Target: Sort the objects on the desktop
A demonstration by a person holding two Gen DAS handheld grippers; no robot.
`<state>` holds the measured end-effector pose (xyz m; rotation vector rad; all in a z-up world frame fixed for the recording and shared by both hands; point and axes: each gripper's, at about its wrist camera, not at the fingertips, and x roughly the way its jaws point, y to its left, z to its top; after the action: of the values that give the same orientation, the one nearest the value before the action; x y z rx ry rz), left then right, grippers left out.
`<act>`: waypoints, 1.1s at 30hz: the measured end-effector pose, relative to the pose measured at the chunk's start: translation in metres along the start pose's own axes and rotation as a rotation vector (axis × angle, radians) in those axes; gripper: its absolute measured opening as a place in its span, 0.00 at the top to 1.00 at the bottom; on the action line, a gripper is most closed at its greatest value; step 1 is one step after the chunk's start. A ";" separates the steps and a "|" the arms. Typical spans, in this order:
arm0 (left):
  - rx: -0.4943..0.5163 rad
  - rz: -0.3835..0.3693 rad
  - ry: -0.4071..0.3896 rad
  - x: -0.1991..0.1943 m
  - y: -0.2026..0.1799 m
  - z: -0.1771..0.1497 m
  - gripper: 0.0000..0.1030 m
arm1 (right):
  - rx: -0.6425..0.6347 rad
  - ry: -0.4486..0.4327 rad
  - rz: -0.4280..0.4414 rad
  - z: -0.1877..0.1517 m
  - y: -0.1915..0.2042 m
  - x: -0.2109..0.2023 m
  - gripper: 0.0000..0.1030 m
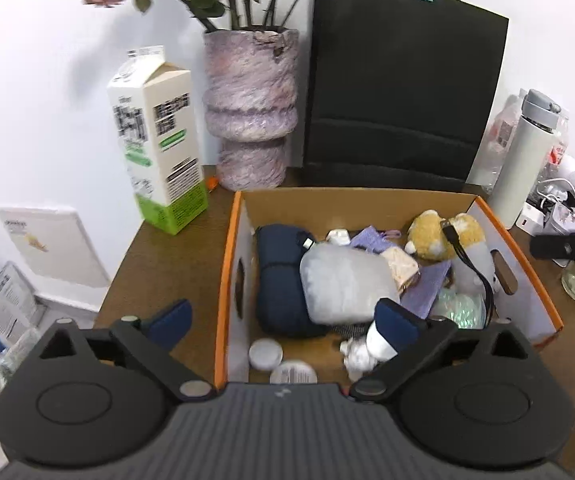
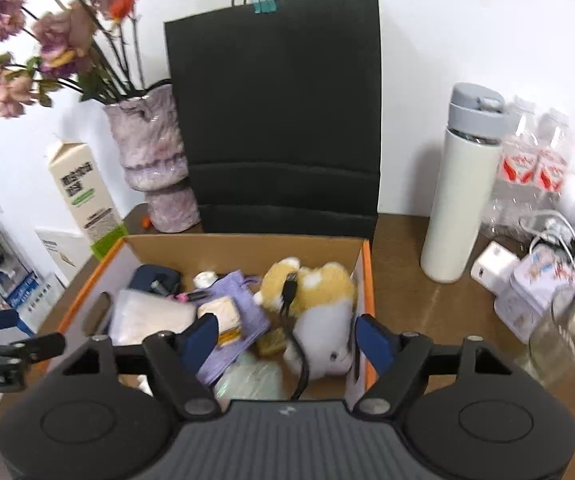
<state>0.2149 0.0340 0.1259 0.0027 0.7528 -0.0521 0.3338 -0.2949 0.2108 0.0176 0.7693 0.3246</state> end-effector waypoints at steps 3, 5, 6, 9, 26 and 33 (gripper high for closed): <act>0.024 0.010 -0.022 -0.012 -0.010 -0.026 0.00 | -0.030 -0.043 -0.025 -0.029 0.014 -0.017 0.22; 0.070 0.039 -0.046 -0.020 -0.023 -0.049 0.00 | -0.065 -0.079 -0.049 -0.053 0.024 -0.027 0.19; 0.085 0.043 -0.055 -0.023 -0.027 -0.061 0.00 | -0.077 -0.093 -0.050 -0.066 0.028 -0.030 0.19; 0.069 0.000 -0.040 -0.033 -0.035 -0.096 0.00 | -0.089 -0.110 -0.035 -0.110 0.036 -0.038 0.19; 0.022 0.020 -0.086 -0.095 -0.042 -0.256 0.00 | -0.091 -0.114 -0.130 -0.276 0.058 -0.089 0.13; 0.008 0.017 -0.071 -0.093 -0.036 -0.257 0.00 | -0.076 -0.083 -0.117 -0.283 0.061 -0.089 0.11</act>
<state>-0.0303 0.0076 0.0029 0.0149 0.6813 -0.0391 0.0626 -0.2919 0.0757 -0.0841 0.6722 0.2405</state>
